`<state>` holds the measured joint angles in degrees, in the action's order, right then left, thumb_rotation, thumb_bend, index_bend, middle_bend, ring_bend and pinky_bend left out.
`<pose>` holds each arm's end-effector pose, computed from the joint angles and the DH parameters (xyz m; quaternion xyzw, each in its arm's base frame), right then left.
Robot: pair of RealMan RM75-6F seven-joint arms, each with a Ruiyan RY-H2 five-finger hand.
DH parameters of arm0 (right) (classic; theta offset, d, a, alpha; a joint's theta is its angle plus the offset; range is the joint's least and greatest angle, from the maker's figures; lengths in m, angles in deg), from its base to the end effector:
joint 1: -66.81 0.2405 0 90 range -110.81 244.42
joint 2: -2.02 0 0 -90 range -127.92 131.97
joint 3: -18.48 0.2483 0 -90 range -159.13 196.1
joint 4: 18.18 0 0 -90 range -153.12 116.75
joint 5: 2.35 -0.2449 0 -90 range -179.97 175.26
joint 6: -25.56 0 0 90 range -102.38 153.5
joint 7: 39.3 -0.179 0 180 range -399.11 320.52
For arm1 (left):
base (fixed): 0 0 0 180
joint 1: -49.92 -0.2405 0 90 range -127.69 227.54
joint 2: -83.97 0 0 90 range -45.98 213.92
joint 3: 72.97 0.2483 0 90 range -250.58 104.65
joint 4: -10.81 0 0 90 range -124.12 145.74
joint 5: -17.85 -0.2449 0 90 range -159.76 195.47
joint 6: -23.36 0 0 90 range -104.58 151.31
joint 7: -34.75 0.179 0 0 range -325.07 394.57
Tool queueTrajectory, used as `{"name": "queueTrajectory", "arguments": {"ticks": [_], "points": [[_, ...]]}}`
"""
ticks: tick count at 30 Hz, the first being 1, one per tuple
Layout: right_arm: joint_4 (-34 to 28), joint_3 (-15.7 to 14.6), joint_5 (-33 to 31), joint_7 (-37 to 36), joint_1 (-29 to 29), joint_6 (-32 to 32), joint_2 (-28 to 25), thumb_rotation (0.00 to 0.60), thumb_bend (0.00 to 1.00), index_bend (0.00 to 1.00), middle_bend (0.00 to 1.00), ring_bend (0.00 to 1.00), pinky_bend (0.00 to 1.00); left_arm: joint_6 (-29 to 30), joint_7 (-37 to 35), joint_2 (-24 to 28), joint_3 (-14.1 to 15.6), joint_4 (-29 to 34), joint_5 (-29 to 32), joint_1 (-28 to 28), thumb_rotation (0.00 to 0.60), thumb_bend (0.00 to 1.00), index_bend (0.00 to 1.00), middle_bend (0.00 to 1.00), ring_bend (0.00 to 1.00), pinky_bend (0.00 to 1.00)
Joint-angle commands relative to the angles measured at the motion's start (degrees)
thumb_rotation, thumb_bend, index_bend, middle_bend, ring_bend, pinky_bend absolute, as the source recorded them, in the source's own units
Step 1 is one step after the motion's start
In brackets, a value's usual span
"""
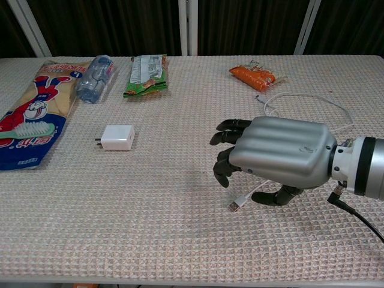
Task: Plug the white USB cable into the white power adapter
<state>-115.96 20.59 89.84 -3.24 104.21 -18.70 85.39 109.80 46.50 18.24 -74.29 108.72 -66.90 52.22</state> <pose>-0.1017 -0.2519 -0.0989 0.9117 -0.1162 0.2935 0.2629 -0.3048 0.1961 0.1053 -0.5993 -0.3838 -0.3453 0.6118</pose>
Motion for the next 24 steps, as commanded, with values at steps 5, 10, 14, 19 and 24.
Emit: {"name": "queueTrajectory", "arguments": {"ticks": [5, 10, 14, 19, 24], "points": [[2.0, -1.3, -0.3, 0.9, -0.3, -2.3, 2.3, 0.6, 0.31, 0.43, 0.32, 0.08, 0.01, -0.2, -1.2, -0.2, 0.1, -0.9, 0.1, 0.0, 0.6, 0.17, 0.23, 0.22, 0.08, 0.0], [2.7, -2.4, -0.5, 1.4, -1.1, -3.9, 3.1, 0.6, 0.31, 0.43, 0.32, 0.08, 0.0, -0.6, -1.8, -0.5, 0.2, -1.5, 0.2, 0.1, 0.6, 0.17, 0.23, 0.22, 0.08, 0.0], [3.3, -2.9, -1.3, 1.6, -1.6, -4.9, 4.0, 0.6, 0.31, 0.44, 0.32, 0.08, 0.0, -0.9, -2.2, -0.7, 0.2, -1.9, 0.1, 0.3, 0.6, 0.17, 0.23, 0.22, 0.08, 0.0], [3.8, -2.9, -2.3, 1.9, -1.7, -5.4, 4.8, 0.6, 0.3, 0.44, 0.32, 0.08, 0.0, -1.0, -2.4, -0.7, 0.2, -2.1, 0.1, 0.4, 0.6, 0.17, 0.23, 0.22, 0.08, 0.0], [3.7, -2.8, -3.6, 2.8, -1.5, -5.3, 5.4, 0.6, 0.29, 0.44, 0.32, 0.08, 0.0, -1.0, -2.8, -0.8, 0.2, -2.4, 0.1, 0.3, 0.6, 0.17, 0.23, 0.22, 0.08, 0.0]]}}
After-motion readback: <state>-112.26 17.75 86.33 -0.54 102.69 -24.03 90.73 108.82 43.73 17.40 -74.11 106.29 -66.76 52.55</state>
